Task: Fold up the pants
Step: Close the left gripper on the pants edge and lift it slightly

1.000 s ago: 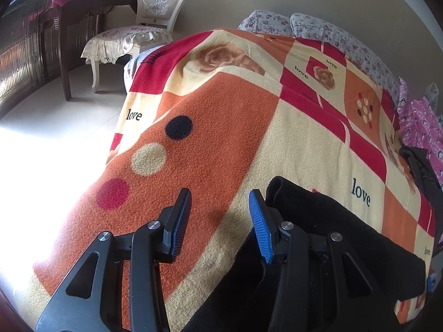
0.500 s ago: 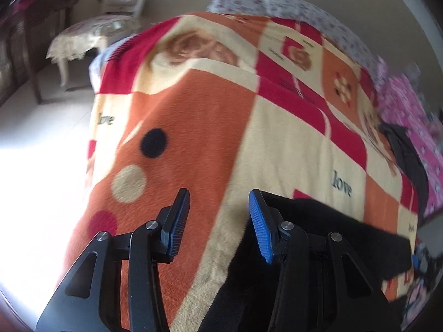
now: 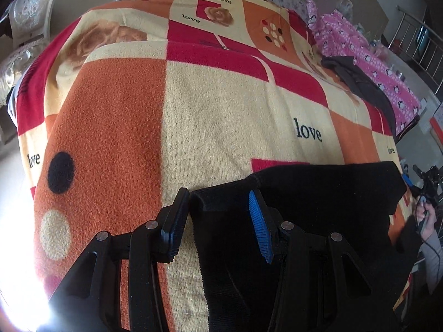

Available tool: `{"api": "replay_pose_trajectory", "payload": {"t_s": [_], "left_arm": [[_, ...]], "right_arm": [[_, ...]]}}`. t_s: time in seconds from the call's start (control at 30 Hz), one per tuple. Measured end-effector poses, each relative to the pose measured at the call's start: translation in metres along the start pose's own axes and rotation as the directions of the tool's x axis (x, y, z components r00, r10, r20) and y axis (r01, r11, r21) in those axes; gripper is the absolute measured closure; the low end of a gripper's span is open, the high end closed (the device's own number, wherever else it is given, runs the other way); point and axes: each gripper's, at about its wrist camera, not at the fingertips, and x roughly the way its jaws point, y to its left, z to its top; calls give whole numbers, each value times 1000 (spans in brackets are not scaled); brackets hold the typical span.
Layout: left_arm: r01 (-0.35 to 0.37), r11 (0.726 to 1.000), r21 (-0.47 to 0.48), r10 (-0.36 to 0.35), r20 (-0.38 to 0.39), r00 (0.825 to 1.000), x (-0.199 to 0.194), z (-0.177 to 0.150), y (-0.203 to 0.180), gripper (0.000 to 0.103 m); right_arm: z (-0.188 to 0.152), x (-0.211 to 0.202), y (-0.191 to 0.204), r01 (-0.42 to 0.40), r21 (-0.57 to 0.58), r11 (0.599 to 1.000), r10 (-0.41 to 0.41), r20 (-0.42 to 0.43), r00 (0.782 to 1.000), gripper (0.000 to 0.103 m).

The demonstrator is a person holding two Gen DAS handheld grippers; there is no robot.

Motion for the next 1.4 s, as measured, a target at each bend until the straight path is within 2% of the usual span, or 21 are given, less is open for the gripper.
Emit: {"api": "replay_pose_trajectory", "payload": {"t_s": [0.03, 0.07, 0.1, 0.13, 0.2, 0.33, 0.47, 0.53, 0.63, 0.73, 0.8, 0.87, 0.93, 0.97, 1.03, 1.07, 1.1, 1.13, 1.2, 1.4], "left_arm": [[11, 1000, -23, -11, 10, 1000, -1, 0, 3, 60], [12, 999, -34, -12, 20, 1000, -3, -1, 4, 69], [1, 999, -38, 0, 24, 1000, -4, -2, 4, 86], [-4, 999, -37, 5, 24, 1000, -5, -3, 4, 93], [-18, 1000, -8, 18, 46, 999, -11, -5, -1, 98], [-51, 998, 35, 48, 94, 994, -31, -4, -22, 99], [-102, 993, 52, 93, 153, 984, -55, -4, -51, 99], [-105, 994, 27, 98, 185, 978, -64, -7, -66, 99], [-112, 992, -52, 121, 215, 969, -66, -19, -86, 99], [-114, 989, -96, 135, 244, 960, -56, -36, -102, 99], [-123, 984, -132, 151, 230, 961, -42, -45, -101, 99], [-168, 974, -155, 200, 222, 954, -31, -54, -98, 99], [-159, 968, -195, 206, 251, 946, -36, -54, -93, 99], [-162, 964, -212, 214, 255, 943, -36, -55, -90, 99], [-179, 954, -241, 235, 229, 944, -33, -54, -85, 99], [-179, 953, -243, 234, 218, 948, -31, -54, -84, 99], [-191, 951, -242, 244, 210, 947, -29, -54, -85, 99], [-204, 950, -235, 254, 205, 945, -28, -53, -87, 99], [-216, 951, -222, 261, 197, 945, -26, -53, -90, 99], [-211, 951, -227, 256, 188, 948, -25, -55, -88, 99]], "right_arm": [[0, 1, 0, 0, -1, 1000, 0, 0, 1000, 28], [0, 1, 0, -1, -2, 1000, 1, -1, 1000, 28], [0, 1, 0, -2, -1, 1000, 2, -1, 1000, 28], [0, 1, 0, -4, -1, 1000, 4, -2, 1000, 28], [0, 2, 1, -4, -3, 1000, 4, -4, 1000, 28], [1, 2, 1, -13, 1, 1000, 13, 1, 1000, 28], [3, -4, -5, -69, 43, 997, 68, 34, 997, 29], [5, -10, -11, -97, 93, 991, 91, 65, 994, 29], [12, -14, -14, -77, 164, 983, 63, 86, 994, 29], [21, -8, -9, -80, 203, 976, 77, 19, 997, 27], [28, 3, -2, -101, 194, 976, 113, -52, 992, 27], [37, 22, 7, -117, 170, 978, 147, -177, 973, 27], [46, 40, 16, -74, 97, 993, 98, -266, 959, 29], [50, 52, 20, -42, 45, 998, 55, -316, 947, 30], [51, 74, 22, 1, -33, 999, -15, -416, 909, 46], [50, 85, 22, 11, -65, 998, -39, -461, 887, 49], [49, 92, 22, 15, -96, 995, -60, -486, 872, 52], [50, 95, 23, 10, -122, 993, -68, -483, 873, 56], [54, 99, 23, -3, -129, 992, -61, -486, 872, 57], [53, 106, 21, -71, -185, 980, -39, -529, 848, 72]]}}
